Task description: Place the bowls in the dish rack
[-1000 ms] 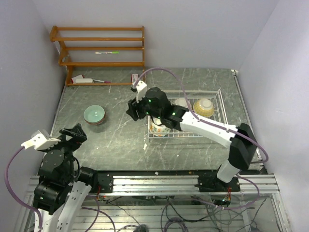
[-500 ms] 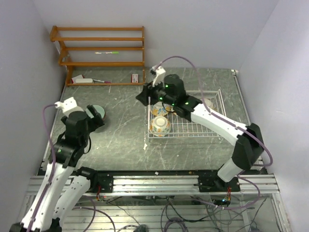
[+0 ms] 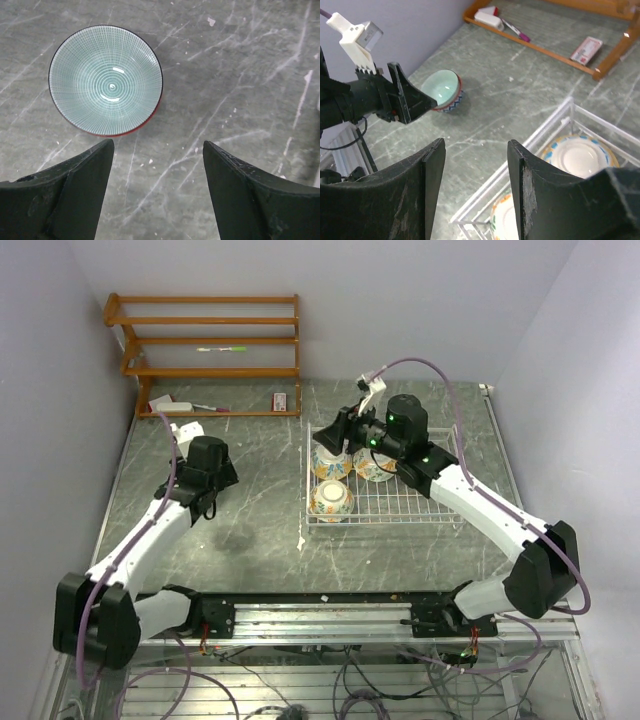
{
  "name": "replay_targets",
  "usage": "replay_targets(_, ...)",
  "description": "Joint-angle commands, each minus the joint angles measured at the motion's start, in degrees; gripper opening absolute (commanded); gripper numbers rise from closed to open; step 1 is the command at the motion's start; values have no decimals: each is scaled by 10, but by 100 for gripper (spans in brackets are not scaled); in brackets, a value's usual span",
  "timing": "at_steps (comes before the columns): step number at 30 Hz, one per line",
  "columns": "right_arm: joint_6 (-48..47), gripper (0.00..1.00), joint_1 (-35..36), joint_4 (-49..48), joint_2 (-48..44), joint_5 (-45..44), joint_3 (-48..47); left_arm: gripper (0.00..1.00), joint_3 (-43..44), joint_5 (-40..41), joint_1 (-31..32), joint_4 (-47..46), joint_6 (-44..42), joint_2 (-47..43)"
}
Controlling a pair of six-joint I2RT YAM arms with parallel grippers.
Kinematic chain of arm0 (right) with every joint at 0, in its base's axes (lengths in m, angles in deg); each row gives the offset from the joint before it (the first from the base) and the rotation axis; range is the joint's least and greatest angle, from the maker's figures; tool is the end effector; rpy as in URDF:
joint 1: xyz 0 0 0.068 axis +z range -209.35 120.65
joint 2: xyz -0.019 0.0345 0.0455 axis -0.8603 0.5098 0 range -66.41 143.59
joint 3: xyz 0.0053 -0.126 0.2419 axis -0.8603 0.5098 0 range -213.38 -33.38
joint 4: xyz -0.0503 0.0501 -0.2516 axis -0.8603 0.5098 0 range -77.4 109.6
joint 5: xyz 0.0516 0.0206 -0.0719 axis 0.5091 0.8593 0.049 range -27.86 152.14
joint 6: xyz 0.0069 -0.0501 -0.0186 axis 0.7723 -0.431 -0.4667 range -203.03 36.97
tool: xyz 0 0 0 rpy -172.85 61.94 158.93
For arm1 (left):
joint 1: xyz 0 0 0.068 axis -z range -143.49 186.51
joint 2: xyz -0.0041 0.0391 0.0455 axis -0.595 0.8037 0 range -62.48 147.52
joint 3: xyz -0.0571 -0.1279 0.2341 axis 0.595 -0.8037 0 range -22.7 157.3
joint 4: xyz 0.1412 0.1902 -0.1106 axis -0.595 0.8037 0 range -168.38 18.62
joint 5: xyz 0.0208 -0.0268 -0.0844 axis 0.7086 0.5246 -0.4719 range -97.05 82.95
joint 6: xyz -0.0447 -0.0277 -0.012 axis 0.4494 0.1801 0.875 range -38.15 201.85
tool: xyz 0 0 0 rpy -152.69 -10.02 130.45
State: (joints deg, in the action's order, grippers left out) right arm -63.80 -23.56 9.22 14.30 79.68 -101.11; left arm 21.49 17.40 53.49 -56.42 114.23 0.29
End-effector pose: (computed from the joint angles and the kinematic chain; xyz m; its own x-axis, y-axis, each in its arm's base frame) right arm 0.2662 0.2052 0.3594 -0.3908 0.1053 -0.9145 -0.7096 0.5984 0.3721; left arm 0.2256 -0.0535 0.2579 -0.5063 -0.3552 -0.7858 -0.3624 0.9145 -0.1798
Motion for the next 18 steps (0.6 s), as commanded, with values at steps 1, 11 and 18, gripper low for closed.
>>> replay_targets(1,29,53,-35,-41,-9,52,31,82,1,42,0,-103,-32,58)
replay_targets(11,45,53,-58,-68,-12,75,65,83,-19,54,-1,-245,-93,178)
replay_targets(18,47,53,-65,-68,-10,76,73,78,4,36,-9,-258,-111,221)
